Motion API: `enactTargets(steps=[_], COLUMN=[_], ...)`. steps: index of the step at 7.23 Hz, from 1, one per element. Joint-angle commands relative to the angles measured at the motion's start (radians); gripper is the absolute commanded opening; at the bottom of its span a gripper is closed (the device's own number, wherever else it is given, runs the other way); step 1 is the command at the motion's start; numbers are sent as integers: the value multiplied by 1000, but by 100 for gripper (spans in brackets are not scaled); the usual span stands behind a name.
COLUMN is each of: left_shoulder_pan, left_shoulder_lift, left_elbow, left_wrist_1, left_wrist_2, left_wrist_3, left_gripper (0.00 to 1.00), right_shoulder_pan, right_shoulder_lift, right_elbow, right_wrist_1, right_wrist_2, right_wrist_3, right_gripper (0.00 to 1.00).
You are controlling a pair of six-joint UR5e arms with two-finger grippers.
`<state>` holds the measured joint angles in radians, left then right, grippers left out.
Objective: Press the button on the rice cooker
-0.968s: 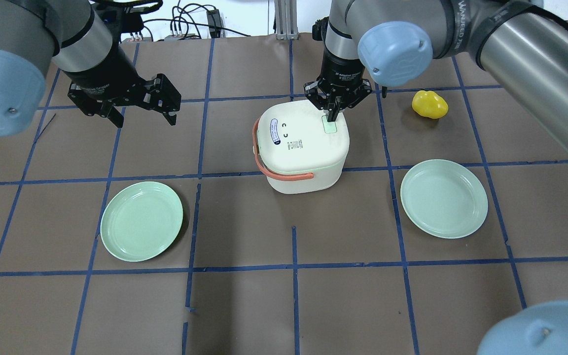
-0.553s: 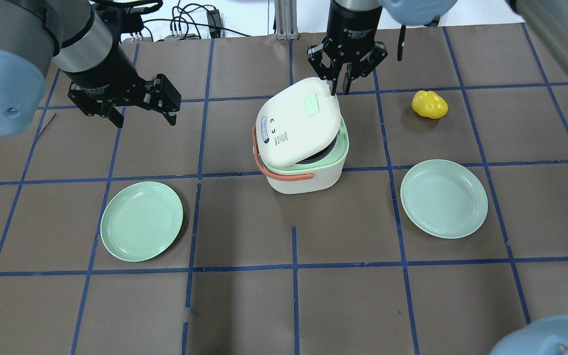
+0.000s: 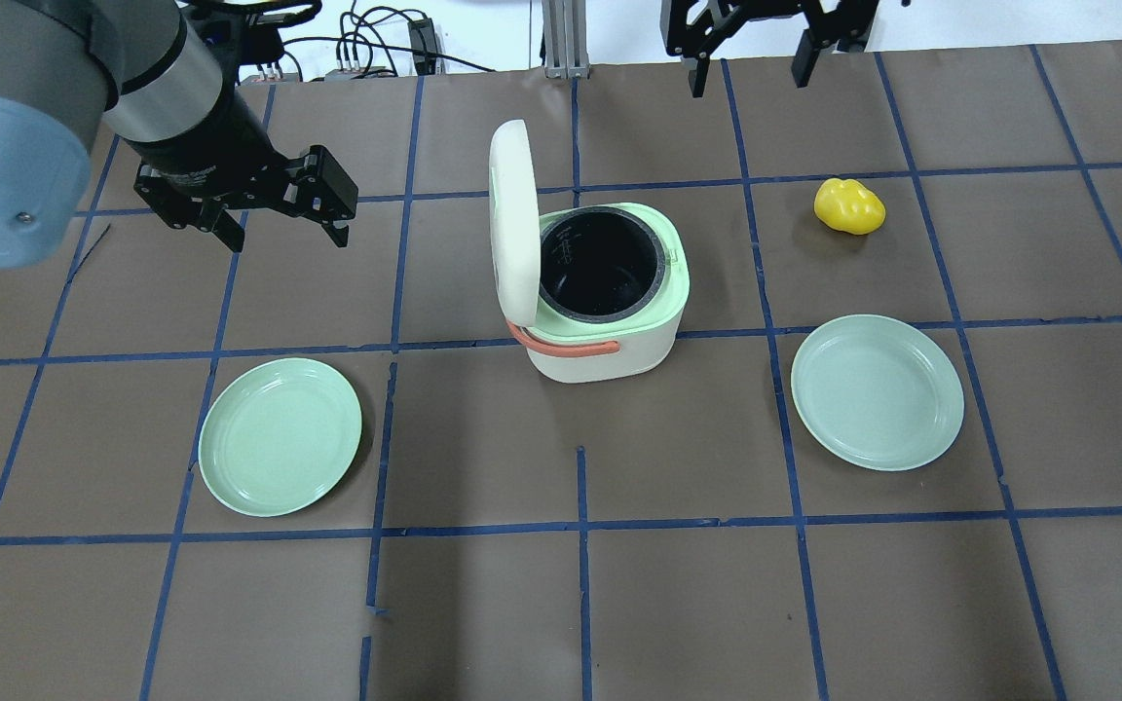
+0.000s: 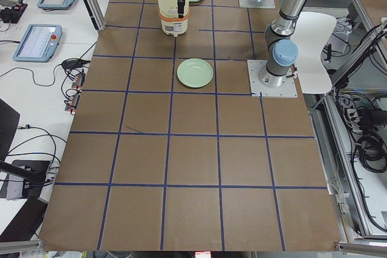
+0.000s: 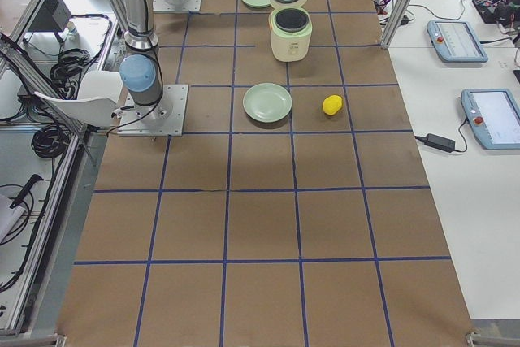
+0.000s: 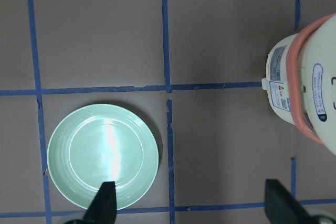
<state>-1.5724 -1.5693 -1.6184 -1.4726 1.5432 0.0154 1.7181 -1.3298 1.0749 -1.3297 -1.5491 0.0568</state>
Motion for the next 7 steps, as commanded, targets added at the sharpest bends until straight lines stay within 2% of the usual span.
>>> enactTargets(steps=[1, 3, 6, 7], left_shoulder_pan=[0, 0, 0, 0], left_shoulder_lift=[0, 0, 0, 0], left_elbow=[0, 0, 0, 0], left_wrist_1=[0, 0, 0, 0], left_wrist_2=[0, 0, 0, 0], left_wrist_3=[0, 0, 0, 0], left_gripper=[100, 100, 100, 100], right_shoulder_pan=[-17, -43, -104, -107], right_shoulder_lift=[-51, -97, -109, -155], right_elbow=[78, 157, 192, 262], right_wrist_1=[30, 17, 33, 23], right_wrist_2=[-5, -9, -11, -9], right_wrist_3=[-26, -34, -112, -109], right_gripper=[100, 100, 100, 100])
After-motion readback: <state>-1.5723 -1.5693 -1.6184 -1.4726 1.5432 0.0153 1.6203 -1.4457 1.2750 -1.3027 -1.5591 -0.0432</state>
